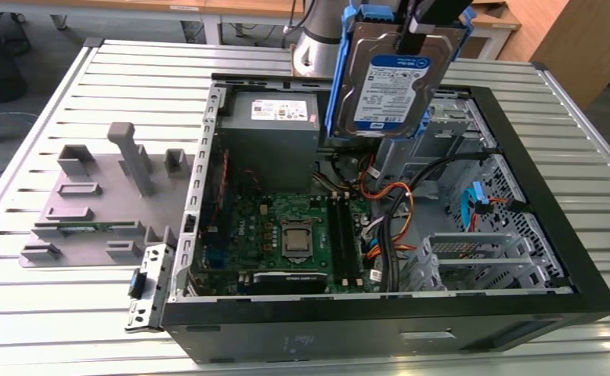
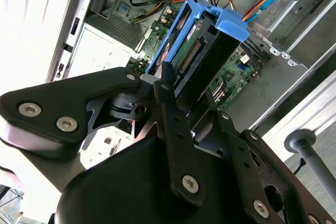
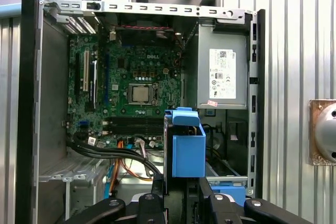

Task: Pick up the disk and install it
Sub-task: 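Pick up the disk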

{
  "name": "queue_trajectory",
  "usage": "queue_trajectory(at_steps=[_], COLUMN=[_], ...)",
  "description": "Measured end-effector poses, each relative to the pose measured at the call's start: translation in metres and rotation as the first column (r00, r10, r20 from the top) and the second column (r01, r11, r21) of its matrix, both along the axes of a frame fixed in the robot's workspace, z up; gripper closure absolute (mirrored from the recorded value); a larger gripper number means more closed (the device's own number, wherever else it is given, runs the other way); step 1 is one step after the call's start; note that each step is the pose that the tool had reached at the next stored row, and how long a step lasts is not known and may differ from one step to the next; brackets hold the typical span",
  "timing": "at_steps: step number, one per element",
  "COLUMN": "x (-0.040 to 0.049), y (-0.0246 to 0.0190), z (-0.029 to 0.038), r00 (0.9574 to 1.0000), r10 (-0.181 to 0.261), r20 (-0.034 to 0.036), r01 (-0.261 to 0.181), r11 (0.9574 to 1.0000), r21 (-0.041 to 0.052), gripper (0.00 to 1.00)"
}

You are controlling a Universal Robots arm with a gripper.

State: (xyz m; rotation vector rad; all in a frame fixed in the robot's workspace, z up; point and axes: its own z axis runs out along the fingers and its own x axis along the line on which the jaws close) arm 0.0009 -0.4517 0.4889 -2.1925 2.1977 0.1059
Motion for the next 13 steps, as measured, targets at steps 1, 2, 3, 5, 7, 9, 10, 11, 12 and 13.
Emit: queue_trajectory(at_steps=[1,2,3,5,7,9,10,11,12,13], x=[0.0000,0.0000,-0.0001,0.0000,0.0000,0.0000,0.0000,0.0000,0.0000,0.0000], y=[-0.0007,-0.0016,-0.0023,-0.0030,-0.0030,-0.0033,-0.0033,-0.0034,-0.0037,-0.0040], z=[0.0000,-0.0001,-0.0002,-0.0001,-0.0001,-0.0001,-0.0001,-0.0001,-0.0001,-0.0001], r00=[1.0000,1.0000,1.0000,1.0000,1.0000,1.0000,1.0000,1.0000,1.0000,1.0000], r10=[0.000,0.000,0.000,0.000,0.000,0.000,0.000,0.000,0.000,0.000], r20=[0.0001,0.0001,0.0001,0.0000,0.0000,0.0000,0.0000,0.0000,0.0000,0.0000], r01=[0.000,0.000,0.000,0.000,0.000,0.000,0.000,0.000,0.000,0.000], r11=[1.0000,1.0000,1.0000,1.0000,1.0000,1.0000,1.0000,1.0000,1.0000,1.0000], r21=[-0.0001,0.0000,0.0001,0.0000,-0.0001,0.0000,0.0000,0.0000,-0.0001,0.0000], gripper=[0.65,0.65,0.65,0.65,0.65,0.65,0.65,0.65,0.65,0.65])
